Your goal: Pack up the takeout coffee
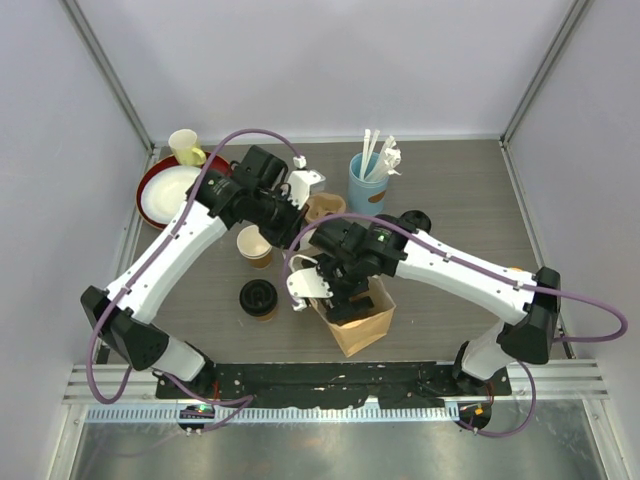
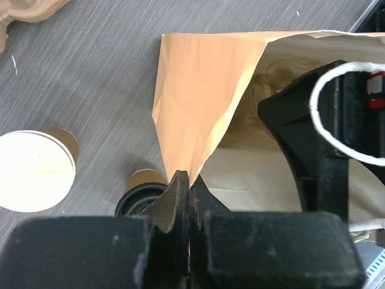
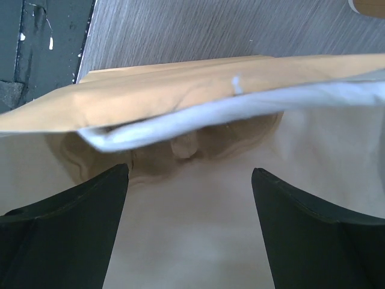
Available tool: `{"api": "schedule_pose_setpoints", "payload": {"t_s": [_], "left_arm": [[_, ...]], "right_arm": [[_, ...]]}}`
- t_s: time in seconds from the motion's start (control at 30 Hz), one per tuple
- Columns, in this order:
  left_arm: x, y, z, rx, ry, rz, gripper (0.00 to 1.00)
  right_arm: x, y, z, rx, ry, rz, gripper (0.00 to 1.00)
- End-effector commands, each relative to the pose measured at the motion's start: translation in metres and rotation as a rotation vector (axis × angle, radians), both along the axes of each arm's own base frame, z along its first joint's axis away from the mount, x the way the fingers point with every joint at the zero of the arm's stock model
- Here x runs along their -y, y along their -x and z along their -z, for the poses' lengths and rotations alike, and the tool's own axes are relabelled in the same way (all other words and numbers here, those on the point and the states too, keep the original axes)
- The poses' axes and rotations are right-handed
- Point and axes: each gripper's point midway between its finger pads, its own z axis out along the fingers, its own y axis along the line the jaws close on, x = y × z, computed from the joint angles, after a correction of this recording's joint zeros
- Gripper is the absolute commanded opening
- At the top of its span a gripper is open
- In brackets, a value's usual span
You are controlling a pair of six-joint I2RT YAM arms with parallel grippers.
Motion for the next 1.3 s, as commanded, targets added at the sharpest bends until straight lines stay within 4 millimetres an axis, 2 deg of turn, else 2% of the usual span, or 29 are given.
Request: {"api": "schedule_pose_setpoints", "payload": {"t_s": [0.0, 0.13, 0.17, 0.27, 0.37, 0.4, 0.47, 0.5, 0.77, 0.87, 0.9, 0.97, 1.0, 1.03, 1.13, 1.17, 1.27], "left_arm": [[-0.003, -0.003, -0.006, 0.013, -0.011, -0.007, 0.0], [-0.001, -0.006, -0.005, 0.007, -0.008, -0.006, 0.0], [0.0, -0.007, -0.006, 0.006, -0.007, -0.006, 0.0], [0.001, -0.008, -0.009, 0.01, -0.003, -0.013, 0.0], [0.001, -0.008, -0.008, 0.0, -0.002, -0.022, 0.0], [0.001, -0.007, -0.008, -0.004, 0.0, -0.025, 0.0], [-0.001, -0.006, -0.004, -0.011, -0.008, -0.03, 0.0], [0.0, -0.006, -0.004, -0.013, -0.005, -0.03, 0.0], [0.0, -0.007, -0.006, -0.014, 0.003, -0.041, 0.0], [-0.001, -0.007, -0.005, -0.015, 0.004, -0.043, 0.0], [-0.001, -0.007, -0.005, -0.017, 0.004, -0.042, 0.0], [-0.001, -0.007, -0.005, -0.019, 0.005, -0.046, 0.0], [-0.001, -0.008, -0.005, -0.016, 0.006, -0.048, 0.0], [-0.001, -0.007, -0.005, -0.017, 0.008, -0.049, 0.0], [-0.001, -0.008, -0.004, -0.017, 0.009, -0.051, 0.0], [-0.001, -0.008, -0.005, -0.014, 0.009, -0.054, 0.0], [-0.001, -0.007, -0.004, -0.017, 0.013, -0.054, 0.0]], "right_arm": [[0.0, 0.001, -0.03, 0.034, -0.073, 0.024, 0.89], [-0.006, 0.0, -0.058, 0.058, -0.164, 0.043, 0.9], [-0.008, 0.0, -0.071, 0.072, -0.205, 0.047, 0.9], [-0.008, 0.002, -0.094, 0.091, -0.282, 0.059, 0.9], [-0.006, 0.002, -0.104, 0.11, -0.336, 0.092, 0.9], [-0.005, 0.002, -0.116, 0.129, -0.389, 0.103, 0.89], [-0.005, 0.004, -0.124, 0.125, -0.438, 0.132, 0.89], [-0.006, 0.004, -0.138, 0.14, -0.499, 0.137, 0.89], [-0.011, 0.005, -0.19, 0.168, -0.75, 0.196, 0.9], [-0.01, -0.007, -0.218, 0.196, -0.874, 0.301, 0.91], [-0.011, -0.012, -0.235, 0.191, -0.954, 0.359, 0.92], [-0.007, -0.027, -0.255, 0.208, -1.044, 0.479, 0.93], [-0.01, -0.031, -0.273, 0.172, -1.134, 0.539, 0.93], [-0.002, -0.044, -0.281, 0.204, -1.17, 0.638, 0.93], [0.009, -0.068, -0.298, 0.196, -1.27, 0.85, 0.95], [0.021, -0.082, -0.299, 0.226, -1.284, 0.948, 0.95], [0.039, -0.104, -0.296, 0.224, -1.324, 1.134, 0.95]]}}
